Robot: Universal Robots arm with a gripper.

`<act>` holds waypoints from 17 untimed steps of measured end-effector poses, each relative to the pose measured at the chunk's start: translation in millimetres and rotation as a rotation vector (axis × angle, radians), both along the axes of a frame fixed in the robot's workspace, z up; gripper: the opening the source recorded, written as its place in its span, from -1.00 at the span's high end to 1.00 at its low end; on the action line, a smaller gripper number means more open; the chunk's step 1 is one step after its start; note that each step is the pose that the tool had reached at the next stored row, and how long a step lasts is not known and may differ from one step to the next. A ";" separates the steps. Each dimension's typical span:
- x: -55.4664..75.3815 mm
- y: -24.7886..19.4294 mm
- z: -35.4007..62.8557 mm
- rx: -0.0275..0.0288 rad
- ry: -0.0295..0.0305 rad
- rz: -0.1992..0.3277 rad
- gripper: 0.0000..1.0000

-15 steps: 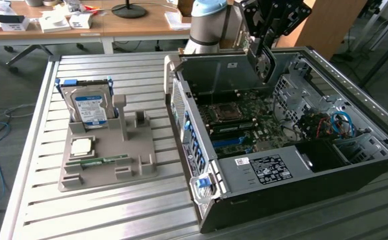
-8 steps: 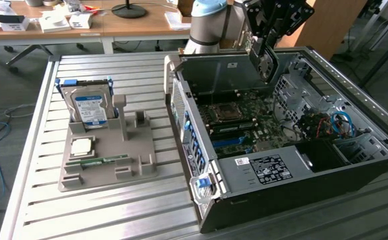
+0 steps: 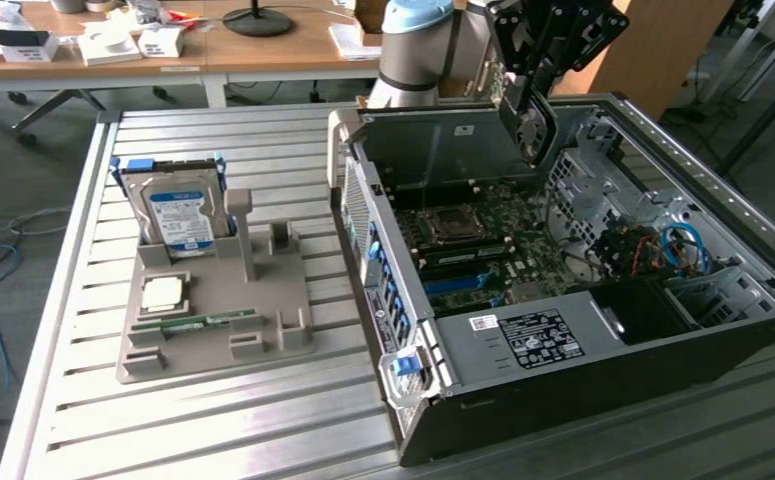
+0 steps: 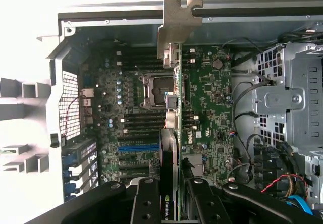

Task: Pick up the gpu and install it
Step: 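Pick up the gpu and move the gpu toward the slot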

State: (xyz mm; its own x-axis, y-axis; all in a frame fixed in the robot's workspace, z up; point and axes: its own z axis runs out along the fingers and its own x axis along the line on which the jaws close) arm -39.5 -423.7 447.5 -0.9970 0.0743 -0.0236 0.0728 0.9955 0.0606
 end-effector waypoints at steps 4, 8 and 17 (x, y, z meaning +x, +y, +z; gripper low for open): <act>0.0 0.0 0.0 0.0000 0.0000 0.000 0.47; 0.8 0.0 -0.1 0.0001 0.0000 0.000 0.47; 23.5 0.0 -0.2 0.0000 0.0000 0.000 0.47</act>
State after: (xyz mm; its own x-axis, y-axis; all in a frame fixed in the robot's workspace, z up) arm -16.0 -423.7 447.3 -0.9970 0.0742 -0.0236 0.0727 0.9955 0.0606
